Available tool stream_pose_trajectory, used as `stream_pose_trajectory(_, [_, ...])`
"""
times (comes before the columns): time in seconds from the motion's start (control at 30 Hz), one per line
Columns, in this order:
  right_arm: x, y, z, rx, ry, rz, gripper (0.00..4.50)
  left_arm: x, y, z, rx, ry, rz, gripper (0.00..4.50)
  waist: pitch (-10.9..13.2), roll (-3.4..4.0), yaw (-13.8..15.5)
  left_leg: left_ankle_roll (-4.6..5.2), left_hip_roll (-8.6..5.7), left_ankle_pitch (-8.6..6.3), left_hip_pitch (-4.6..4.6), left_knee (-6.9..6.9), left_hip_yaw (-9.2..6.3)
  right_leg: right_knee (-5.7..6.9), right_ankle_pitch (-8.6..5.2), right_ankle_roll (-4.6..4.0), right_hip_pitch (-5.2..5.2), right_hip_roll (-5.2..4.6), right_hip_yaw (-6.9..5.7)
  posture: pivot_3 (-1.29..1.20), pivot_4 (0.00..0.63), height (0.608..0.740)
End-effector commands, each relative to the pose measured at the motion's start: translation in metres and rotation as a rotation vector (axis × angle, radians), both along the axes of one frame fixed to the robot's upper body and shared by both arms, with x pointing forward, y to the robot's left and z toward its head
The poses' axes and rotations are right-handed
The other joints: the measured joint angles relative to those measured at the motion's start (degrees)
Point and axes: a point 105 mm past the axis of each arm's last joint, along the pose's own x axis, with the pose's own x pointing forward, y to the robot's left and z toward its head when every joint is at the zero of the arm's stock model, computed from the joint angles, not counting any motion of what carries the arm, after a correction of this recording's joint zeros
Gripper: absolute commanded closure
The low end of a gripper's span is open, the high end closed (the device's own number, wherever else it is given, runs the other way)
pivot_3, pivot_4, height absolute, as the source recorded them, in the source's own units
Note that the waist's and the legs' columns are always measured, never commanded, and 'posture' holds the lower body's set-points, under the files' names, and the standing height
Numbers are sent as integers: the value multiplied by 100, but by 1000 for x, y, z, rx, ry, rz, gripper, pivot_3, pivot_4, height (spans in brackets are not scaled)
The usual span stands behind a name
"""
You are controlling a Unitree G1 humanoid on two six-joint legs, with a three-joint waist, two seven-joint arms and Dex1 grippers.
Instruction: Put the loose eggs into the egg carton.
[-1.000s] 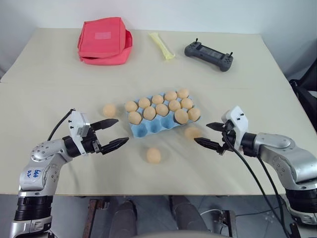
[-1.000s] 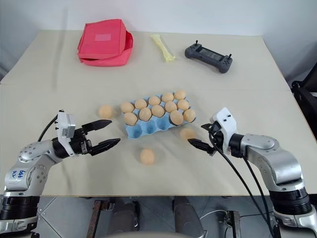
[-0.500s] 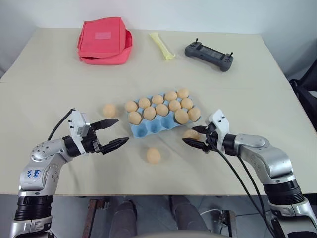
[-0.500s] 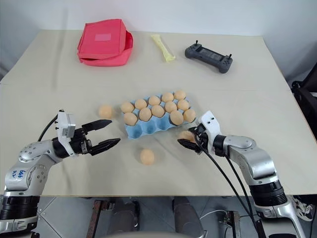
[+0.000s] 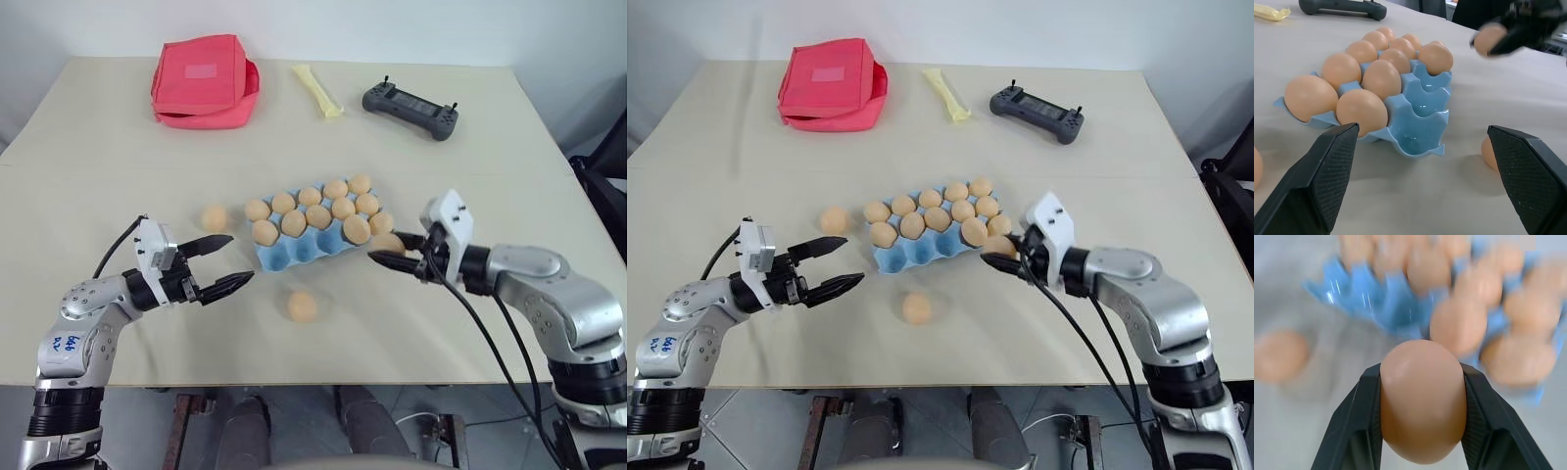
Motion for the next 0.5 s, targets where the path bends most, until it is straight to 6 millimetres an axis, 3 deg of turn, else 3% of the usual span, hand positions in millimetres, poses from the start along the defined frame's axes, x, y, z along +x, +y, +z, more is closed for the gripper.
stream_pose_trajectory(0.03, [5,25,10,31,-38,61,2908,1,-2,6,-2,-39,-11,0,0,0,4,0,0,0,0,0,-2,0,0,1,0,0,-1,0,150,740])
stream_pose_trajectory(0.3, [32,74,-3,-4,-59,125,2908,-4,2,7,-1,-50,20,0,0,0,5,-4,1,-3,-9,-10,0,-1,0,2,-11,-2,-4,0,150,740])
stream_pose_trajectory(0.47, [38,81,-8,-14,-73,132,2908,-9,5,6,-1,-51,45,0,0,0,5,-4,2,-3,-11,-12,0,4,-1,0,-15,-2,-5,0,150,740])
stream_pose_trajectory(0.5, [38,81,-9,-20,-78,130,2566,-10,6,5,-1,-51,48,0,0,0,6,-4,2,-3,-11,-11,0,4,-1,0,-14,-3,-5,0,150,740])
